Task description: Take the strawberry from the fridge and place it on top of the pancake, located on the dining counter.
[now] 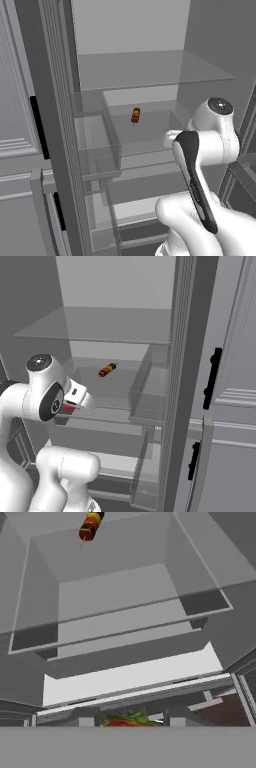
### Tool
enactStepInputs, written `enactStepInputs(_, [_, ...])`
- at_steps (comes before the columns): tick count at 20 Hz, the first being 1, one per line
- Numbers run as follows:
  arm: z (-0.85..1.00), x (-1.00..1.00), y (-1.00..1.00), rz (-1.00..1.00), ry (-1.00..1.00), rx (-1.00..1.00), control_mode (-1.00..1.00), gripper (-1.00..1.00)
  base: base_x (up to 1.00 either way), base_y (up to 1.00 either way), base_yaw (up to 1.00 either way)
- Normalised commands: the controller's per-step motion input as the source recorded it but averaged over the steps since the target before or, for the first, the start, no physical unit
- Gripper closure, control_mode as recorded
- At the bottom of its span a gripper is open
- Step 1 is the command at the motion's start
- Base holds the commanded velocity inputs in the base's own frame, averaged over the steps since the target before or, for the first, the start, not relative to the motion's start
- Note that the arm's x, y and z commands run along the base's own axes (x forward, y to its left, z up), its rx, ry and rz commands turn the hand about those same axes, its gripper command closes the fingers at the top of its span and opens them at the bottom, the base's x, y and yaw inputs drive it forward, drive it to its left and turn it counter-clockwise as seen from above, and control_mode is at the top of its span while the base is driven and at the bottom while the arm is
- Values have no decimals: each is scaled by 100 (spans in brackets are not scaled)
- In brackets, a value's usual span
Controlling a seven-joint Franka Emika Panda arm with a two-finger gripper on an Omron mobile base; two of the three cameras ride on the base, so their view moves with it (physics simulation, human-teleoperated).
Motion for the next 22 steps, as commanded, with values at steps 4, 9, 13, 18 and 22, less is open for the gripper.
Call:
enactStepInputs(4, [0,-96,0,30,-4,-6,-100,100,0,0,0])
enactStepInputs(9, [0,-25,1,9,7,-15,-100,100,0,0,0])
enactStepInputs(13, [0,0,0,0,0,0,-100,100,0,0,0])
enactStepInputs(18, [0,-4,0,0,0,0,-100,100,0,0,0])
enactStepInputs(22, [0,-15,0,0,0,0,100,100,-65,1,0])
